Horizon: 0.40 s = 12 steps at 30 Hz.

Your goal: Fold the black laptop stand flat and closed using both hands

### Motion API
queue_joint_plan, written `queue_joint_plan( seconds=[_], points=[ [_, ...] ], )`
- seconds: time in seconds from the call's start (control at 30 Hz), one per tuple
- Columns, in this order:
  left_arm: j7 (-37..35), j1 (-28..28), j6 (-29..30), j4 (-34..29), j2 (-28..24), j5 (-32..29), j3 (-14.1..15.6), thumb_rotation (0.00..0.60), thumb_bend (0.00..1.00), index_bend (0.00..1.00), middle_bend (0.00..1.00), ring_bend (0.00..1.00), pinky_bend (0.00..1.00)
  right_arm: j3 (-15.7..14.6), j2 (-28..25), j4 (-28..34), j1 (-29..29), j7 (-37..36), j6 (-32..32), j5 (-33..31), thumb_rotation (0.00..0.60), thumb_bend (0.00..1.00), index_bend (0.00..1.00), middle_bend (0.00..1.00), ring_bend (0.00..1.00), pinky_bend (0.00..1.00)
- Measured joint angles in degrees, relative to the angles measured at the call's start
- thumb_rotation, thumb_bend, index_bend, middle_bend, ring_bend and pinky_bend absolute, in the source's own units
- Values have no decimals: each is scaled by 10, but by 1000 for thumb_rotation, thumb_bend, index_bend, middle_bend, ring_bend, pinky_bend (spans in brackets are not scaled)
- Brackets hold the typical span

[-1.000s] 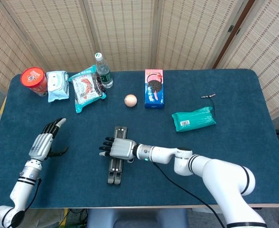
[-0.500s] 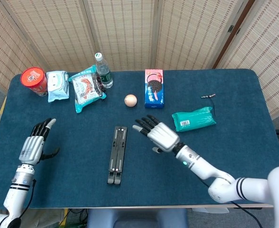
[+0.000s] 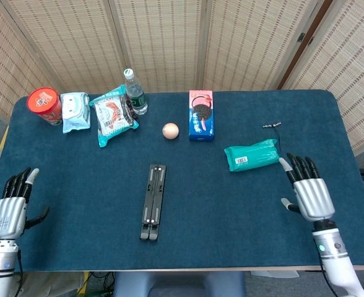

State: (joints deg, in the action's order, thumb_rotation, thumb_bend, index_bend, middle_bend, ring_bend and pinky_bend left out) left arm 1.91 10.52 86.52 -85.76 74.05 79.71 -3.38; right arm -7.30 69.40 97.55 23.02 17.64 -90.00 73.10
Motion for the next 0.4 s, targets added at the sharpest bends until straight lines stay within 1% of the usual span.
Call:
queue_joint_plan(
  seconds=[0.2, 0.4],
  points=[
    [37, -34, 34, -34, -9, 9, 16, 600, 261, 0, 20, 0, 0, -7, -7, 1, -64, -27, -28, 11, 600, 81, 0, 0, 0, 0],
    [49, -49, 45, -48, -9, 15, 17, 600, 261, 0, 20, 0, 0, 4, -8, -2, -95, -38, -30, 23, 600, 81, 0, 0, 0, 0]
  ],
)
